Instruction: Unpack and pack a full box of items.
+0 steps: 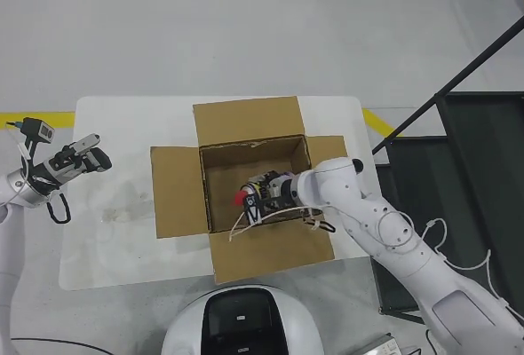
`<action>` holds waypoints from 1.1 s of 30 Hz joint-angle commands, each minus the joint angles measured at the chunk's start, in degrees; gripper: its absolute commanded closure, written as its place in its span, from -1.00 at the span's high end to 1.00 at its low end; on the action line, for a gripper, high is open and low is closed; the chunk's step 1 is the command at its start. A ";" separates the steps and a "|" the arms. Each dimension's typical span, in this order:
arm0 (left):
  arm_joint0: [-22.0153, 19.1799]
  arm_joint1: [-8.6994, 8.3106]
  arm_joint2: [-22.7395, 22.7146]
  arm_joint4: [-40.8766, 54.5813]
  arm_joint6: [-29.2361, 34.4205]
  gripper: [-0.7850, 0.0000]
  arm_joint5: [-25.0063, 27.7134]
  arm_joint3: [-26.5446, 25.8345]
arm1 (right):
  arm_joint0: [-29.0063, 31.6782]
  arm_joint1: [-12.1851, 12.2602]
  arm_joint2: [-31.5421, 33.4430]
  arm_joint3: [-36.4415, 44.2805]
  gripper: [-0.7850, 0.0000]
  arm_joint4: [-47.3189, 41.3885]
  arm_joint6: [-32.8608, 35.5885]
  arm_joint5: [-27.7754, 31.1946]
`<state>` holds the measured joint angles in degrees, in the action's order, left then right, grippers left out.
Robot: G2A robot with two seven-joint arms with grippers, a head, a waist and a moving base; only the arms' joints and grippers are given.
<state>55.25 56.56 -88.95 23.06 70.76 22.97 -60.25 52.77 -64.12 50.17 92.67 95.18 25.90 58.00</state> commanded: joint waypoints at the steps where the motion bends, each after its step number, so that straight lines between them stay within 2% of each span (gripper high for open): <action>1: 0.00 0.00 0.00 0.00 0.00 1.00 0.00 0.00 | -1.50 -0.06 -2.12 -1.33 -1.00 -2.00 1.37 0.00; 7: 0.00 0.00 0.00 0.00 0.00 1.00 0.00 0.00 | -5.36 -0.19 -6.36 -5.86 -1.00 -7.12 3.99 0.00; 8: 0.00 0.00 0.00 0.00 0.00 1.00 0.00 0.00 | -5.91 -0.23 -6.80 -6.53 -0.86 -7.71 4.17 0.00; 9: 0.00 0.00 0.00 0.00 0.00 1.00 0.00 0.00 | -6.34 -0.27 -7.15 -7.25 -0.36 -8.34 4.34 0.00; 10: 0.00 0.00 0.00 0.00 0.00 1.00 0.00 0.00 | -6.74 -0.31 -7.51 -7.86 0.40 -8.78 4.59 0.00; 11: 0.00 0.00 0.00 0.00 0.00 1.00 0.00 0.00 | -7.04 -0.36 -7.83 -8.51 1.00 -9.31 4.80 0.00; 18: 0.00 0.00 0.00 0.00 0.00 1.00 0.00 0.00 | -8.73 -0.40 -9.43 -10.63 1.00 -12.23 4.85 0.00; 23: 0.00 0.00 0.00 0.00 0.00 1.00 0.00 0.00 | -8.27 0.27 -7.22 -9.25 1.00 -13.00 2.53 -0.24; 27: 0.00 0.00 0.00 0.00 0.00 1.00 0.00 0.00 | -6.37 1.43 -3.04 -6.28 1.00 -13.53 -4.38 -0.88; 33: 0.00 0.00 0.00 0.00 0.00 1.00 0.00 0.00 | 1.50 4.39 7.90 -2.09 1.00 -13.71 -18.98 -3.52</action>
<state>55.25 56.56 -88.95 23.06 70.76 22.97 -60.25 52.76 -60.22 55.82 89.88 81.75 9.17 54.98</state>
